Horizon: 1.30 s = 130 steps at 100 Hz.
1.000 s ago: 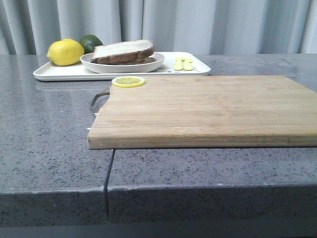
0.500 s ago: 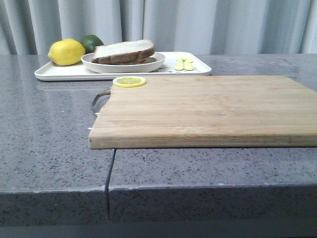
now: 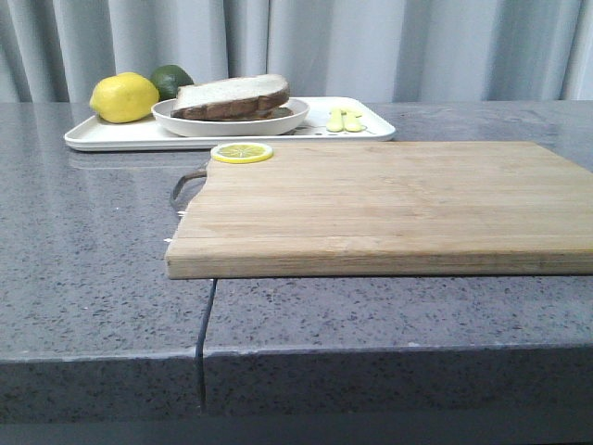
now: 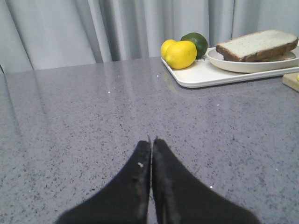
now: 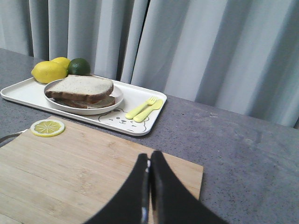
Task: Place bread and move sandwich to tray
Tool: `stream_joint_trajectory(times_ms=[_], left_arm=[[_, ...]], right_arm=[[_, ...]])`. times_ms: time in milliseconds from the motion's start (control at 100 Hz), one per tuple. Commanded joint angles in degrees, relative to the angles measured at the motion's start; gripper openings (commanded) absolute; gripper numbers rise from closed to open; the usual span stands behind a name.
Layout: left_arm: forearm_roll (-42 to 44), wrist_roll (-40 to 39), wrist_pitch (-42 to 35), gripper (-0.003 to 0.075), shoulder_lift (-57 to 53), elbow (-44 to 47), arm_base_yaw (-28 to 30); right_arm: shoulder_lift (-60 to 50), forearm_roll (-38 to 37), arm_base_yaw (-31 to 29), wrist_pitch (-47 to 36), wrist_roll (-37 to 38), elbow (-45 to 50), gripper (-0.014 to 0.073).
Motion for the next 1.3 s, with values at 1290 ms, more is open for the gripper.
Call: stream_joint_trajectory(times_ms=[1290], left_arm=[[0.25,-0.73,-2.60,-0.0019,-1.82,0.96,0.21]], right_arm=[[-5.32,-13.18,-4.27,-15.79,16.12,9.78,-0.0116]])
